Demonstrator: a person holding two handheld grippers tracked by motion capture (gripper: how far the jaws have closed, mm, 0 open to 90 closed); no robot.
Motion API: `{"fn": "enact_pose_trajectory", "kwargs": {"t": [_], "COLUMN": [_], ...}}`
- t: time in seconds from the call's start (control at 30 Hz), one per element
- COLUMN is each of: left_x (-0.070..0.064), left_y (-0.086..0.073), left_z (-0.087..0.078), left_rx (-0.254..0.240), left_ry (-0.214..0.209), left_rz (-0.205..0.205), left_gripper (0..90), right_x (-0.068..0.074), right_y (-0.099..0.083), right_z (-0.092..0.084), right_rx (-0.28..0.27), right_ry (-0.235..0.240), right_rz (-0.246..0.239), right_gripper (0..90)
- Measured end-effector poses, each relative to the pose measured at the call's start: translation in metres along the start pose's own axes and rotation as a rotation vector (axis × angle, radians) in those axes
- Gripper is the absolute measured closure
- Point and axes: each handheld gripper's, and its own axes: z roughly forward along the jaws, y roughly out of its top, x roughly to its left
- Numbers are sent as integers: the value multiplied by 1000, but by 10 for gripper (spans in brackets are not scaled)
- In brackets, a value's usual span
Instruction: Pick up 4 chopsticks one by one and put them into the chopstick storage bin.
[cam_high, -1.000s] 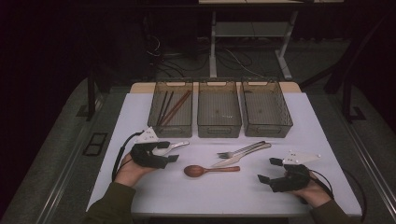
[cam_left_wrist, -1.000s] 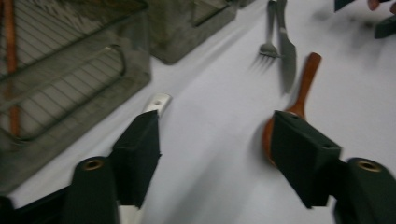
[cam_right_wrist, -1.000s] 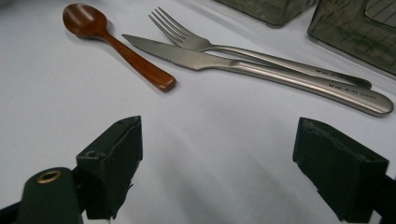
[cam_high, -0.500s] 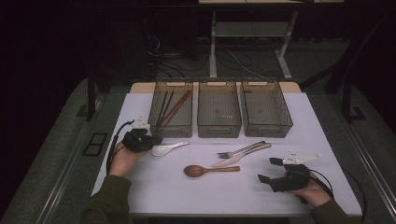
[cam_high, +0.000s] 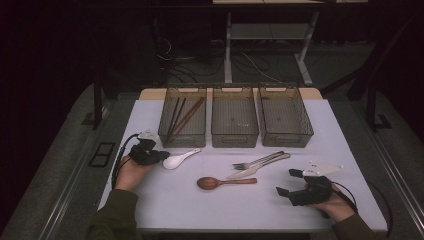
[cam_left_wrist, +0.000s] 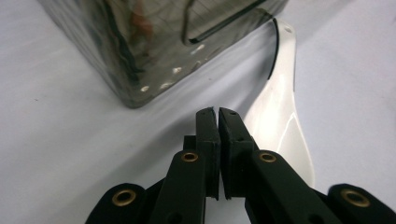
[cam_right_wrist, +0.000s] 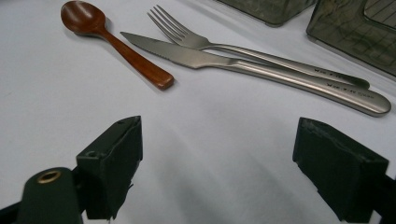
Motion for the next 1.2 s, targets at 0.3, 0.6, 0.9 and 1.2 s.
{"fn": "enact_pose_trajectory", "kwargs": {"t": [0.3,0.6,0.9,1.2], "left_x": [-4,-9,-23,-30], "left_y": [-6,-4,-3,-3], "left_z": [-4,-14,1,3], "left_rx": [7,-81,-22,24], "left_ry": [28,13,-40,-14], "left_rz": [-9,-48,-58,6], "left_gripper": [817,605,390,403], "right_x": [0,0,0,0], "right_y": [0,0,0,0], "right_z": [-1,-1,-1,-1], "right_rx": [-4,-3,-3,1], "right_ry": [-3,-3,-1,-3], "right_rz": [1,-1,-3,-6], "right_gripper": [158,158,158,157]}}
